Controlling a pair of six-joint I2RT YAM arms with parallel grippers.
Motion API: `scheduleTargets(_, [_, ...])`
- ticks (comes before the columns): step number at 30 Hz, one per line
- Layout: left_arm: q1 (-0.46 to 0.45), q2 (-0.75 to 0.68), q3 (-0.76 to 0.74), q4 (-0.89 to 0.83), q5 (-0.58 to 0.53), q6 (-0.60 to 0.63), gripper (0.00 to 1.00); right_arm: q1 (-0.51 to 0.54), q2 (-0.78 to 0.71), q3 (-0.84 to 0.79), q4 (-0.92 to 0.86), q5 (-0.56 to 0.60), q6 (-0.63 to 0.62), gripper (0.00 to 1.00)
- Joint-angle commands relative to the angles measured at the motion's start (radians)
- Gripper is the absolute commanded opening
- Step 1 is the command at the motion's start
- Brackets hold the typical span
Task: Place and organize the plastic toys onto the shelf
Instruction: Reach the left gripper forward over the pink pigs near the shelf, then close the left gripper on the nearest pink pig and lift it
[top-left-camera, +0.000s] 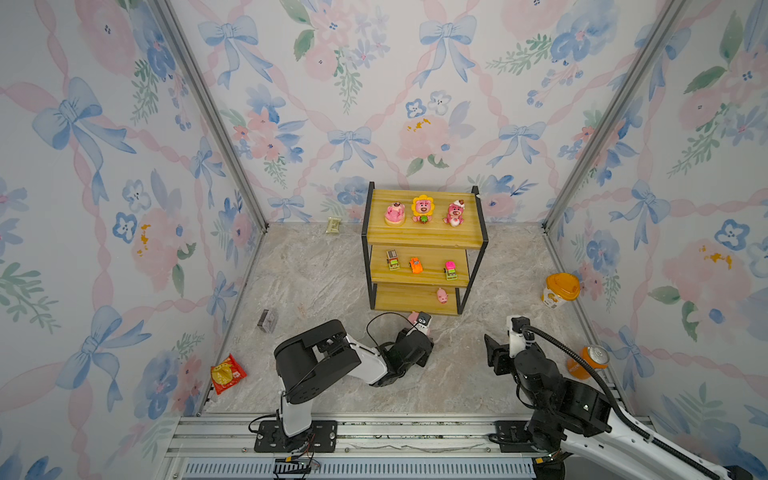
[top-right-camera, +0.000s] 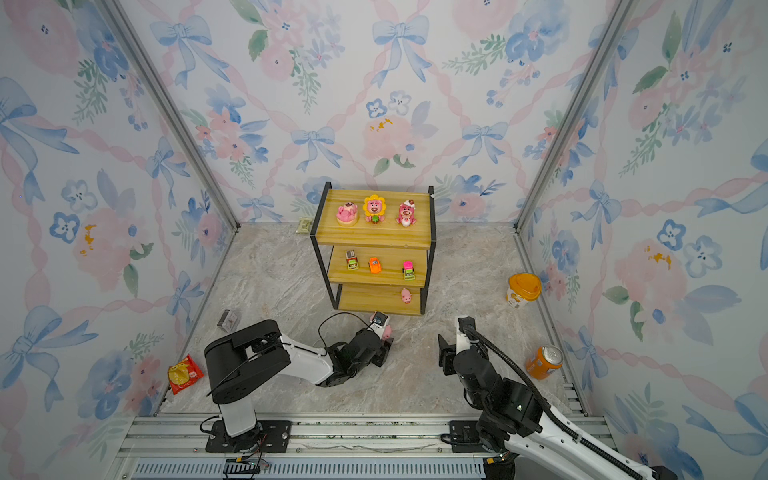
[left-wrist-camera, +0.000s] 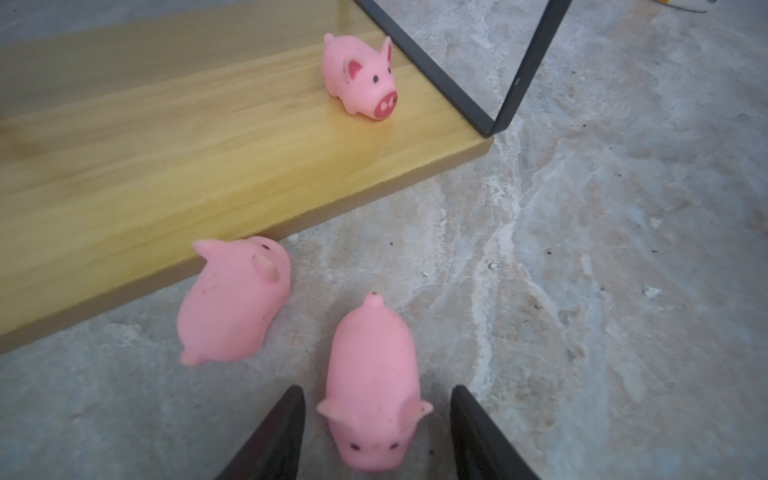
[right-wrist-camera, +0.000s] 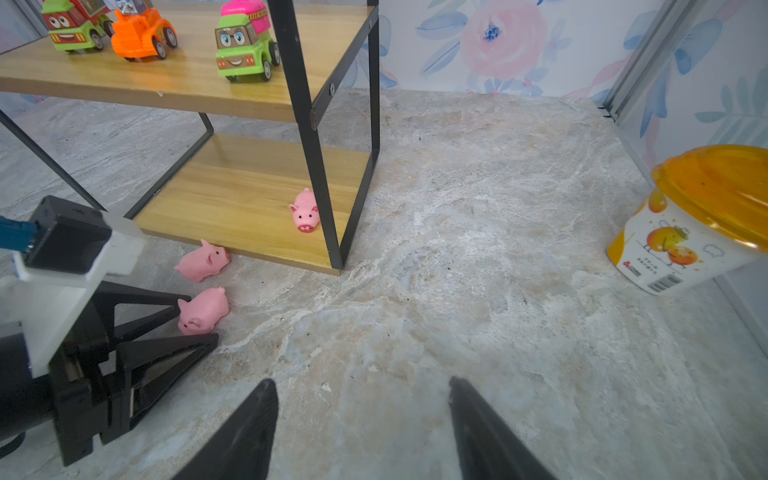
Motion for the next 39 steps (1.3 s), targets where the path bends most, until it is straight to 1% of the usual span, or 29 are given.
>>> scheduleTargets(1, [0.009, 0.035, -0.005, -0.05, 0.032, -0.008, 0.51, -0.011, -0.015, -0.009, -0.036, 0.005, 0.012, 0.68])
scheduleTargets(5, [0.011, 0.043, -0.005, -0.05, 0.042, -0.011, 0.45, -0.013, -0.024, 0.009, -0.059, 0.006, 0.017, 0.68])
scheduleTargets(9, [0.011, 0.045, 0.001, -0.051, 0.056, -0.012, 0.44, -0.013, -0.032, 0.023, -0.089, 0.02, 0.035, 0.67])
scheduleTargets(14, [0.011, 0.039, -0.001, -0.05, 0.058, -0.013, 0.37, -0.013, -0.045, 0.029, -0.101, 0.021, 0.039, 0.67])
scheduleTargets(21, [0.011, 0.014, -0.012, -0.05, 0.059, -0.011, 0.31, -0.013, -0.048, 0.037, -0.108, 0.021, 0.037, 0.67])
scheduleTargets(30, [0.011, -0.081, -0.049, -0.048, 0.05, -0.005, 0.31, -0.013, -0.07, 0.041, -0.123, 0.019, 0.044, 0.67])
scheduleTargets(39, [0.009, -0.195, -0.13, -0.049, 0.003, -0.005, 0.31, -0.013, -0.076, 0.034, -0.11, 0.016, 0.033, 0.67])
